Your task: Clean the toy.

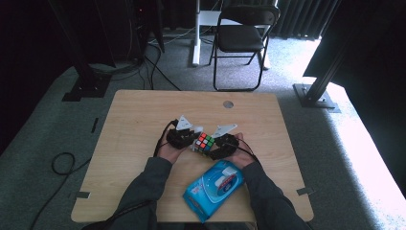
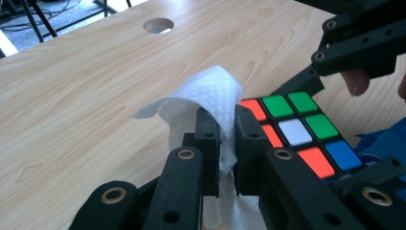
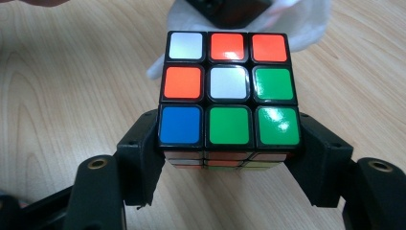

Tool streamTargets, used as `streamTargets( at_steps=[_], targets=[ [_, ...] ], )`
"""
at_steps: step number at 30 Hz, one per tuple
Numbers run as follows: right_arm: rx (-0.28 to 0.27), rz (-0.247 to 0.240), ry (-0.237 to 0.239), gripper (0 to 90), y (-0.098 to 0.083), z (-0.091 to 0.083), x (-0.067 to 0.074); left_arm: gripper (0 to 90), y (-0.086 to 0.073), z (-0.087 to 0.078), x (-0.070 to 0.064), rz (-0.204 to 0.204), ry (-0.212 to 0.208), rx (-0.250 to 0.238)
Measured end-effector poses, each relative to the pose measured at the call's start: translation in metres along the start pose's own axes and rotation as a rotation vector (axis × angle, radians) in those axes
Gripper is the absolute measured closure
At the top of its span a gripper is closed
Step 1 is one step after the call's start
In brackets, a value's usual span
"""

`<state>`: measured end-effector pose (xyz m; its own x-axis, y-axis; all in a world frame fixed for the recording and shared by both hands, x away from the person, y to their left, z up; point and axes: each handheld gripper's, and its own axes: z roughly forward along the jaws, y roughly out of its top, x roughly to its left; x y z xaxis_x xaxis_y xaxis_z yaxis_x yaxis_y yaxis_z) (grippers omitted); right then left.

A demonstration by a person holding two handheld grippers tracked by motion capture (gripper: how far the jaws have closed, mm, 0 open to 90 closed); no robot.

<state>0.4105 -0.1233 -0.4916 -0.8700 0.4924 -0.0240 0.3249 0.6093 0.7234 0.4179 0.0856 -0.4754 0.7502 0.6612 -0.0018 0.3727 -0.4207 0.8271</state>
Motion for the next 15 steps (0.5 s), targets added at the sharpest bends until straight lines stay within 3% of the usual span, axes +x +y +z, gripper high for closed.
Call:
streamTargets(
  at_steps=[7, 15],
  targets=[
    [-0.001, -0.018, 0.025, 34.4, 0.0009, 0.0007, 0.0020, 82.5, 0.0041, 0.0002, 0.0008, -0.012, 0.003, -0.017],
    [0.002, -0.024, 0.022, 34.5, 0.0013, 0.0012, 0.0024, 82.5, 0.0040, -0.0003, -0.0013, -0.014, -0.004, -0.021]
  ],
)
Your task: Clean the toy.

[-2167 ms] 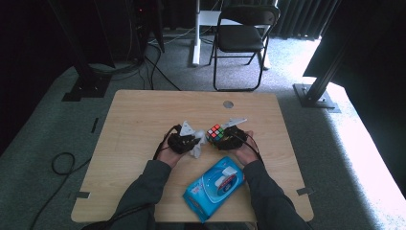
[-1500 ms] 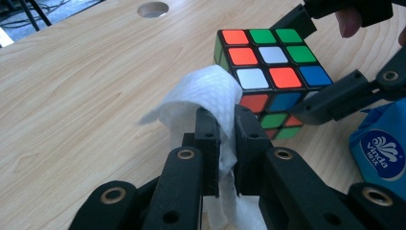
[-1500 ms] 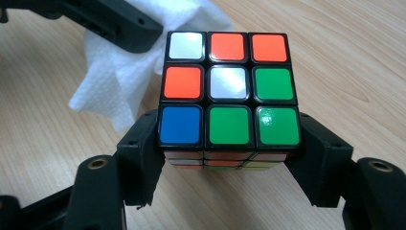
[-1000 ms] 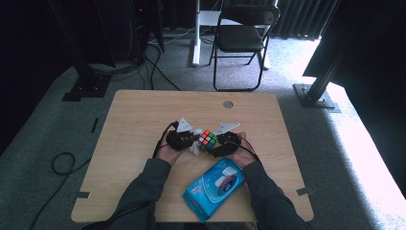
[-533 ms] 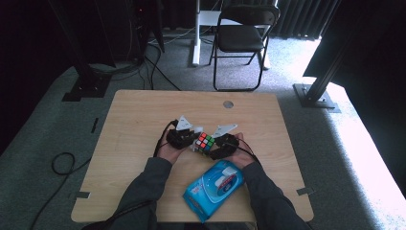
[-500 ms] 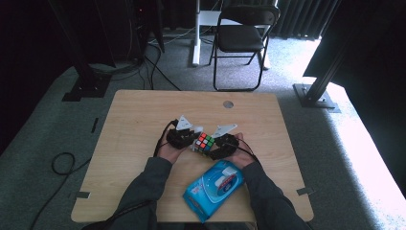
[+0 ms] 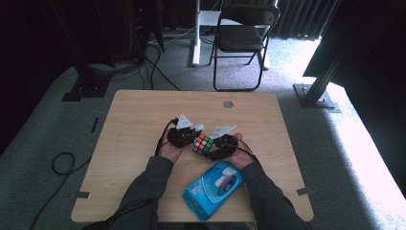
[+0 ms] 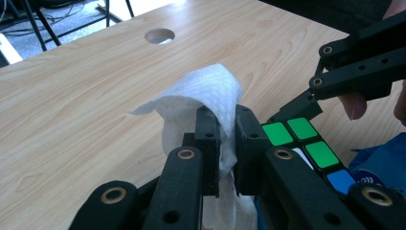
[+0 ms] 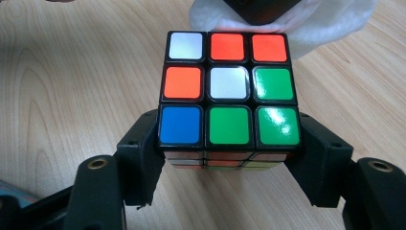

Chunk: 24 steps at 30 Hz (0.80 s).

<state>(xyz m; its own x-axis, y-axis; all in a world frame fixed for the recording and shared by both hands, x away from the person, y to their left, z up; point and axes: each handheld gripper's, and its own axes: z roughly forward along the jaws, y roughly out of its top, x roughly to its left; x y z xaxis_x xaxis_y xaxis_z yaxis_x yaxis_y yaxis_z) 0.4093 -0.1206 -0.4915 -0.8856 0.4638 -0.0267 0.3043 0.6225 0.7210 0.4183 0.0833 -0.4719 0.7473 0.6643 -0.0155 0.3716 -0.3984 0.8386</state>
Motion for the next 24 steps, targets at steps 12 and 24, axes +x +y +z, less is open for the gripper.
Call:
streamTargets(
  at_steps=[12, 24],
  targets=[
    [-0.009, 0.020, -0.023, 34.4, -0.001, -0.001, -0.003, 82.5, -0.005, -0.005, 0.000, -0.027, -0.028, -0.016],
    [0.001, 0.038, -0.057, 34.5, -0.003, -0.002, -0.007, 82.5, -0.018, -0.013, -0.002, -0.043, -0.042, -0.021]
  ],
)
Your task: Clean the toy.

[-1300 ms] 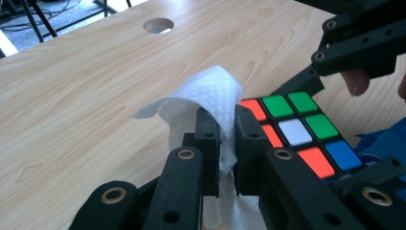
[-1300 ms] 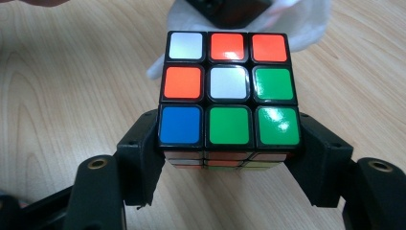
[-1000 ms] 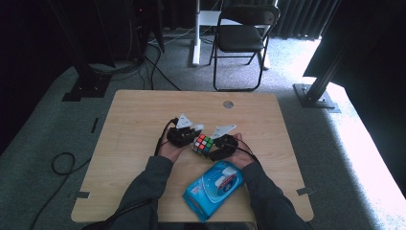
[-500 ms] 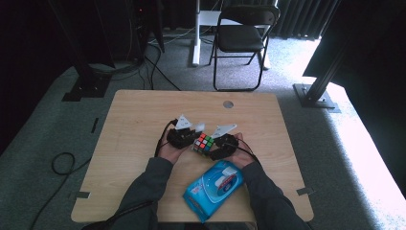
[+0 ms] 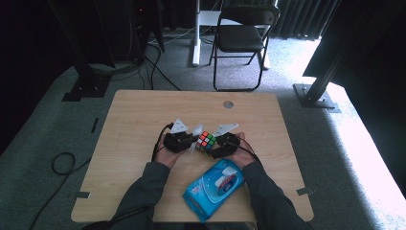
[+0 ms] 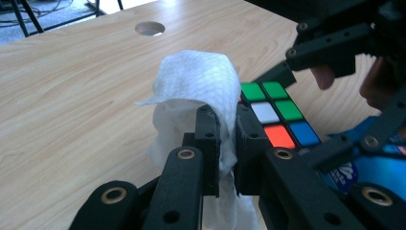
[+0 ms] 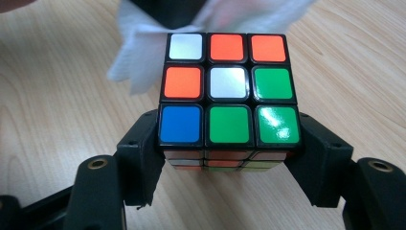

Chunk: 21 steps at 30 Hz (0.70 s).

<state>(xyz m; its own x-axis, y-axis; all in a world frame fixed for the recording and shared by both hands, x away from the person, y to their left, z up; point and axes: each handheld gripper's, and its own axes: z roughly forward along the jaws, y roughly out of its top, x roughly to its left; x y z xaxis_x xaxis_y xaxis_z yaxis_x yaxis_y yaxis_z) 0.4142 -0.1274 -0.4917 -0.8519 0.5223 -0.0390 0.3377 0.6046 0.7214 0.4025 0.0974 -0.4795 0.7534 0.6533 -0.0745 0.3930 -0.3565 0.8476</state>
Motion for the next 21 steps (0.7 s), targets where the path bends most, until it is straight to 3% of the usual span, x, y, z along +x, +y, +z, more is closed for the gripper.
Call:
streamTargets(
  at_steps=[6, 21],
  targets=[
    [-0.025, 0.007, 0.005, 34.5, 0.0018, -0.0028, -0.0009, 82.5, -0.0033, 0.0005, 0.0028, -0.005, 0.006, 0.019],
    [-0.061, -0.047, 0.060, 34.5, 0.0067, -0.0069, 0.0082, 82.5, 0.0030, -0.0006, 0.0092, -0.036, -0.008, -0.007]
  ],
)
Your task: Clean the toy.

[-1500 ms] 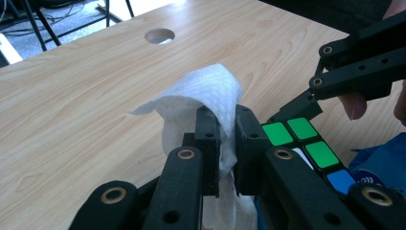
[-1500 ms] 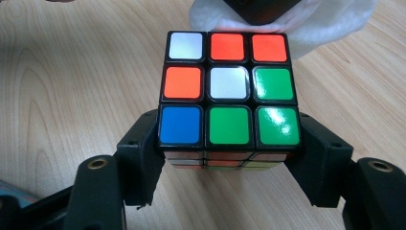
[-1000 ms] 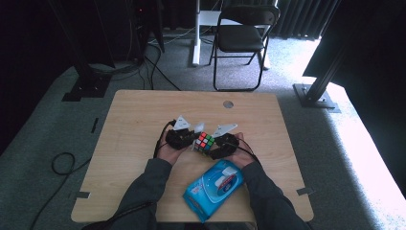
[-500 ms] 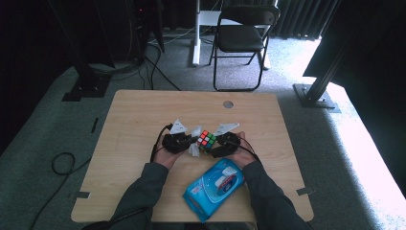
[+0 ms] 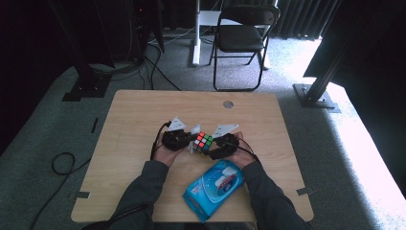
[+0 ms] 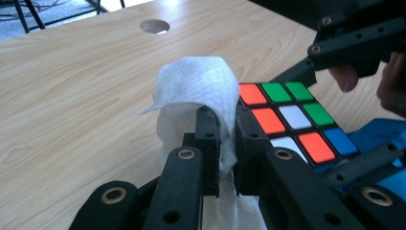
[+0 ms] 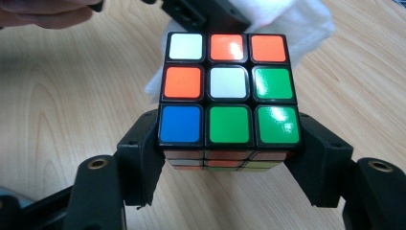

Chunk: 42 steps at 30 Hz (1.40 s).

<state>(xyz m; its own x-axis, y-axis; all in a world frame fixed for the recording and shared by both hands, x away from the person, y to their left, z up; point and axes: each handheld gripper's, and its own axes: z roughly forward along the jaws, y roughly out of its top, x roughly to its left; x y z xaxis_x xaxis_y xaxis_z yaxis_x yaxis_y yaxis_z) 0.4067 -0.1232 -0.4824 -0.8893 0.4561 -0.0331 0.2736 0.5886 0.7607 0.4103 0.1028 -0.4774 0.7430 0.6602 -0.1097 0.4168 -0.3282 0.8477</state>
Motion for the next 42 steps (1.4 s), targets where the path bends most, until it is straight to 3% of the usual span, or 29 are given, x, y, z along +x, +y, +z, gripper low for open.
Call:
streamTargets(
  at_steps=[5, 13, 28, 30, 42],
  targets=[
    [-0.014, -0.013, 0.018, 34.5, 0.001, -0.001, 0.002, 82.5, -0.001, 0.001, 0.003, -0.027, -0.012, -0.013],
    [-0.030, -0.028, 0.043, 34.5, 0.001, -0.003, 0.003, 82.4, -0.006, 0.006, 0.006, -0.030, 0.015, 0.007],
    [0.016, 0.065, -0.057, 34.4, -0.002, 0.001, -0.010, 82.5, -0.005, -0.013, -0.001, 0.011, 0.028, -0.019],
    [0.017, 0.077, -0.064, 34.4, -0.002, 0.001, -0.012, 82.5, -0.006, -0.015, -0.003, 0.006, 0.019, -0.030],
    [0.031, 0.136, -0.122, 34.5, -0.001, 0.007, -0.020, 82.6, -0.001, -0.023, -0.020, 0.072, -0.023, -0.025]
  ],
)
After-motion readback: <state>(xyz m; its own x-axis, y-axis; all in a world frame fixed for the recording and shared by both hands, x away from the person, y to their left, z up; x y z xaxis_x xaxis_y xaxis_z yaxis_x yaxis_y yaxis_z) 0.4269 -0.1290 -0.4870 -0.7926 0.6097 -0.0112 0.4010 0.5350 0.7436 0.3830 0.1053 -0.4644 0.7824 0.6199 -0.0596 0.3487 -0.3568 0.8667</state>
